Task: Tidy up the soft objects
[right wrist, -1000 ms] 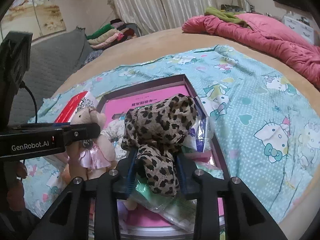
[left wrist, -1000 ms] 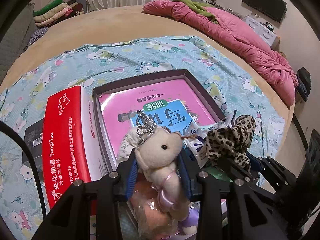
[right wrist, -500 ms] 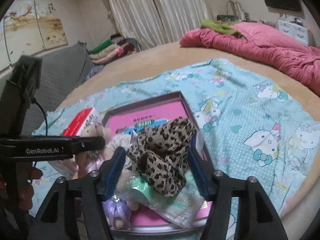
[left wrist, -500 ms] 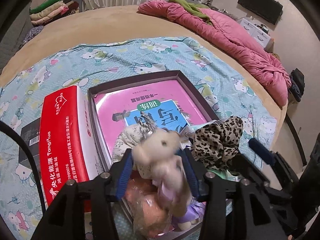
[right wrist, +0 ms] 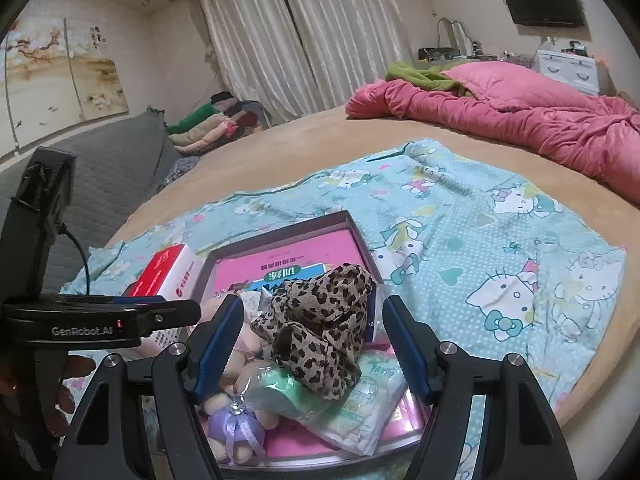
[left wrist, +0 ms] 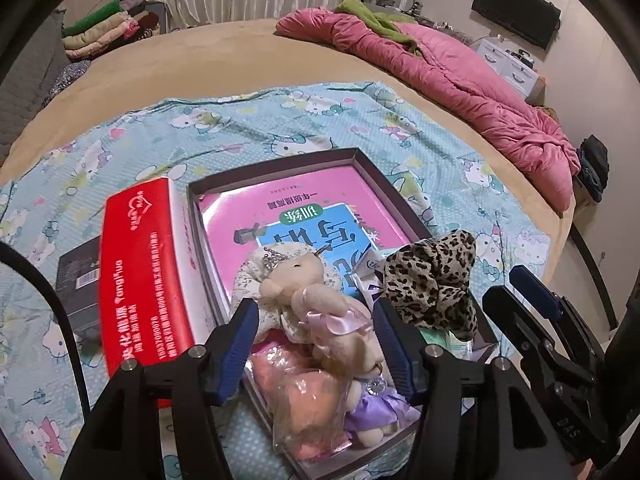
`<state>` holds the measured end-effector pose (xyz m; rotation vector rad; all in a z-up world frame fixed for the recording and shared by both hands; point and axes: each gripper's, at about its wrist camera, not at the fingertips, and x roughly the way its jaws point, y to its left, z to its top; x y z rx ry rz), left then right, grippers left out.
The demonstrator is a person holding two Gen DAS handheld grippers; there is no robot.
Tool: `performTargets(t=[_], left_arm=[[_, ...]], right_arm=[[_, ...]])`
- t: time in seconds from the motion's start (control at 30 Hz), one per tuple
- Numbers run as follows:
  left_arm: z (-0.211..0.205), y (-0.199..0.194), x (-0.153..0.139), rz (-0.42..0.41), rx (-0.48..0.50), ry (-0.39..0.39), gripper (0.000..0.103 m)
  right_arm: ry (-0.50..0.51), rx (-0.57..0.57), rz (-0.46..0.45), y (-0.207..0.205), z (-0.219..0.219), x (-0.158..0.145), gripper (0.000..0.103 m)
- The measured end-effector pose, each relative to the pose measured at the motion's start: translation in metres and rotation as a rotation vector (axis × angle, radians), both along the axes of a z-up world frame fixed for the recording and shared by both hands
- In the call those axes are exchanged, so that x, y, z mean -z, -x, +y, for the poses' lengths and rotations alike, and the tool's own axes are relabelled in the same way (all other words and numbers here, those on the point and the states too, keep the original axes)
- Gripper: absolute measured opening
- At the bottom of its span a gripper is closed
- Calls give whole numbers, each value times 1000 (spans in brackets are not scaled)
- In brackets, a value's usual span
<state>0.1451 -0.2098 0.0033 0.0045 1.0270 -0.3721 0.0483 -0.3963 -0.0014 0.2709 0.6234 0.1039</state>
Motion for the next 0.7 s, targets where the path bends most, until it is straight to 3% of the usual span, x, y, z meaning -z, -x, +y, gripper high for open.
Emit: performTargets(t=[0.7], left_arm=[[50,49,-28,-43,-68,-22,71]], right_arm=[[-9,44,-10,20,33,-45,76]])
